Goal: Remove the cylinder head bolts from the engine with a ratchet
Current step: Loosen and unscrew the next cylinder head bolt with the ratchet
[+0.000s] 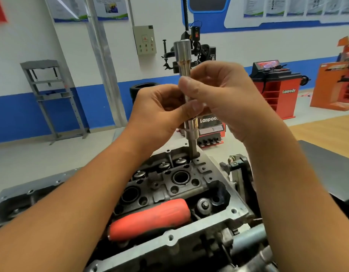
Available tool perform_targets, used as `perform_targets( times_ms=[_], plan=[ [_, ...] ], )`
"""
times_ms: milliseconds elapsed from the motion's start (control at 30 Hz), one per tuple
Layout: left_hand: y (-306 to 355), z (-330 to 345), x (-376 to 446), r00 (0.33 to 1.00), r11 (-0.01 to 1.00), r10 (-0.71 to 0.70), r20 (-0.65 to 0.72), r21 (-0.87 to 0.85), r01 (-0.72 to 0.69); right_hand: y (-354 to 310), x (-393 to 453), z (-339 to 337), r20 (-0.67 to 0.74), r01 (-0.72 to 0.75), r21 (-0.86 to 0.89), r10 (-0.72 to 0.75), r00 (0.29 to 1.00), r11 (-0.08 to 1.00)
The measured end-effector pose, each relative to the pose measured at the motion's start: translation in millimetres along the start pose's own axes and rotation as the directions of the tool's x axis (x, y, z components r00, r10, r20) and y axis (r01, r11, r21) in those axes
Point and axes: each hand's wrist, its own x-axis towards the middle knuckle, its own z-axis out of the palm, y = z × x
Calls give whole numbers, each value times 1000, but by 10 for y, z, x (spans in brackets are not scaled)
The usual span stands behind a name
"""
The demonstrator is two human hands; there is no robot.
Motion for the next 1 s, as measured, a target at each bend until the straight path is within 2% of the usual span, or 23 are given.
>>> perform_targets(
  times_ms=[67, 133, 200, 300, 367, 467, 567, 667, 733, 767, 833, 1000],
  plan=[
    [33, 25, -11, 997, 999, 6, 75, 45, -9, -18, -17, 35, -95, 56, -38, -60, 994, 998],
    [29, 10, -6, 991, 998, -48, 126, 41, 43, -22, -6, 64, -138, 89, -110, -104, 985, 990],
    [38, -41, -27, 988, 996, -93, 121, 19, 91, -11, -11, 61, -87, 70, -120, -80, 993, 990],
    [48, -99, -63, 987, 992, -124, 99, 51, 119, -2, -41, 4, 9, -7, 14, 7, 1000, 1000],
    [106, -122, -44, 984, 987, -144, 108, 82, 135, -29, -63, -35, 43, -22, 38, 20, 999, 999],
    [299, -177, 166, 943, 951, -232, 238, 259, 168, -77, -60, -88, 16, 1, -14, -1, 1000, 1000],
    [438, -175, 357, 894, 915, -288, 344, 375, 150, -123, -63, -105, -112, -5, -43, 1, 994, 999],
    [309, -122, 260, 918, 946, -256, 301, 272, 175, -151, -89, -45, -277, 36, -71, -54, 959, 997],
    [141, -114, 120, 940, 969, -246, 236, 66, 237, -141, -106, 20, -353, 59, -111, -95, 931, 992],
    [69, -120, 75, 946, 967, -244, 212, -25, 255, -127, -108, 47, -367, 59, -114, -97, 925, 992],
    [-12, -127, 50, 956, 963, -231, 178, -99, 251, -102, -97, 80, -357, 51, -90, -80, 931, 995],
    [11, -116, 57, 960, 963, -228, 160, -110, 247, -72, -84, 67, -311, 74, -26, -79, 947, 997]
  ],
)
